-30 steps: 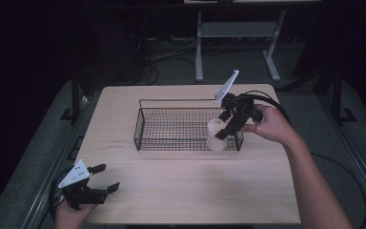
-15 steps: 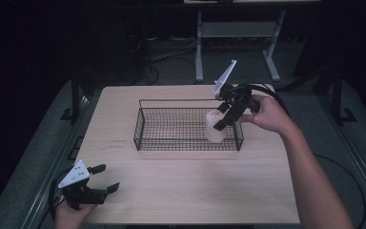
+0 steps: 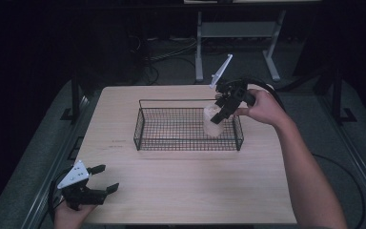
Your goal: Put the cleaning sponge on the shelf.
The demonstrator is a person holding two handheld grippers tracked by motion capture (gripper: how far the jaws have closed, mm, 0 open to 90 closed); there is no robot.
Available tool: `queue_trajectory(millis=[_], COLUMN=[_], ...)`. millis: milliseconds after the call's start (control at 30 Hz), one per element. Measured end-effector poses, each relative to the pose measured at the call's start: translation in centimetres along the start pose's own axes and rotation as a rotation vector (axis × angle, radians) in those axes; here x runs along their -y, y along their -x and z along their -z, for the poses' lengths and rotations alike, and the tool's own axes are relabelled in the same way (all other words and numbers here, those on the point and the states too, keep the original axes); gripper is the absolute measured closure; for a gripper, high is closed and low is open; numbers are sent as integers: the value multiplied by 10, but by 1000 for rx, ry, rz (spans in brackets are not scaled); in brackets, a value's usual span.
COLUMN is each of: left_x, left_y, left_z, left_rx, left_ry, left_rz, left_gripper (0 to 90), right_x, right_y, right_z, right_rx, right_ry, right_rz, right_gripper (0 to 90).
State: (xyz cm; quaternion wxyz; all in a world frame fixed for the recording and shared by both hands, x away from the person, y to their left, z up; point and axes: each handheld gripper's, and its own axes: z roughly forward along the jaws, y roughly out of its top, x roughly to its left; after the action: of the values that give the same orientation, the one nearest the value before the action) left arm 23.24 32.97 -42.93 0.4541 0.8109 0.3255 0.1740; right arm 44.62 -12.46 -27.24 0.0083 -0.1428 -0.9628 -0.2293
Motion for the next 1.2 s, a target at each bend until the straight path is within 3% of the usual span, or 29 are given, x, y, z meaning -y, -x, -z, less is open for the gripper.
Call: queue_trajectory(millis=[667,1200], left_x=[0,1], left_y=[0,-1], left_z=[1,2], left_rx=[-2,-3], left_ry=[1,2], left_rz=[-4,1], left_gripper=[139,138], right_x=[-1,8], right_y=[30,42], right_z=[-18,-38], right_rx=[10,14], right_ry=[-4,-17], right_rz=[-57,-92], right_gripper=[282,281])
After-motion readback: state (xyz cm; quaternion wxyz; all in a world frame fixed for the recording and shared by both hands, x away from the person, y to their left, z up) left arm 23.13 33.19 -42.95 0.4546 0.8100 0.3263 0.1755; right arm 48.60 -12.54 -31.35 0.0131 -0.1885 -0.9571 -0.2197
